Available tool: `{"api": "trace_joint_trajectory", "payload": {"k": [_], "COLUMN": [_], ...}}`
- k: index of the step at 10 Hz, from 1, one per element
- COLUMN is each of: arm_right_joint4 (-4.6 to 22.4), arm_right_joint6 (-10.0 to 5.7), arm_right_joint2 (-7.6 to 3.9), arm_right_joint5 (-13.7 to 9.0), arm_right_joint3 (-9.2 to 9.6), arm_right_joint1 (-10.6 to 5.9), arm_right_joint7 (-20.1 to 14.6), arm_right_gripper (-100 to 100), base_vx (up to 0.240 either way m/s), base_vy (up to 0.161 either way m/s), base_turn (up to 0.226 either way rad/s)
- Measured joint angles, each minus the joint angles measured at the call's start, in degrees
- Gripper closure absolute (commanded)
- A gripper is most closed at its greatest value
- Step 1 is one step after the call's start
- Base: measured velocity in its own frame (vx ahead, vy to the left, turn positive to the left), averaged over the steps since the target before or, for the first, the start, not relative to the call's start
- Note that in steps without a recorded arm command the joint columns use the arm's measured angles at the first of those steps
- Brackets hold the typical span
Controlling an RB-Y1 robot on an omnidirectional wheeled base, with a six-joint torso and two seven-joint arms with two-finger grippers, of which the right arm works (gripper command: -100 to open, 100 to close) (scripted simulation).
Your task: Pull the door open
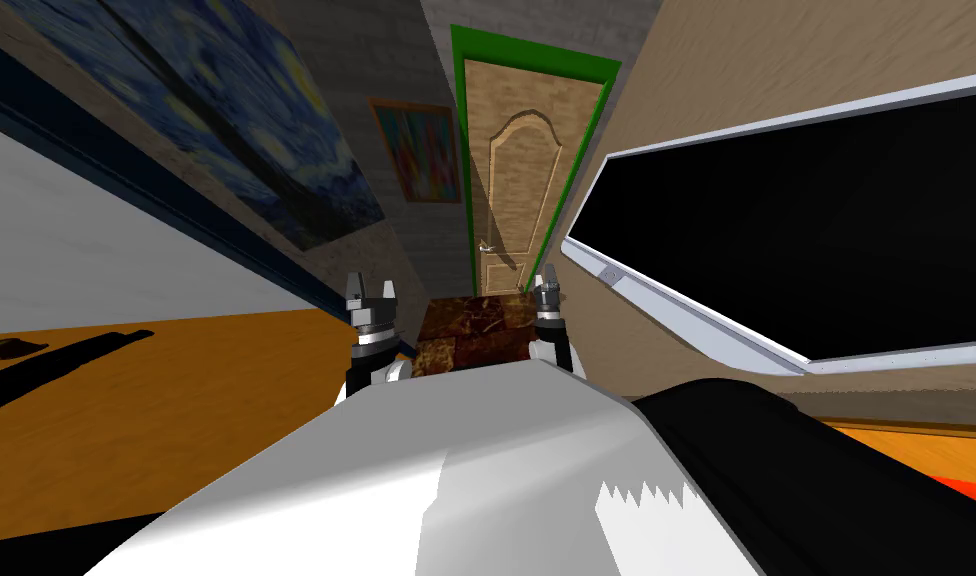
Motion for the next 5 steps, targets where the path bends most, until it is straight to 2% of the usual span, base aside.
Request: {"api": "trace_joint_trajectory", "payload": {"k": [3,5], "arm_right_joint4": [2.02,4.79], "arm_right_joint6": [-0.38,-1.4], "arm_right_joint2": [-0.94,-1.68], "arm_right_joint5": [0.31,0.65], "arm_right_joint3": [-0.52,-0.95], "arm_right_joint1": [-0.48,-1.03], "arm_right_joint7": [-1.09,-2.11], "arm_right_gripper": [-100,-100], "base_vx": [0.192,0.196], "base_vy": [0.034,0.02], "base_turn": [0.011,0.01]}}
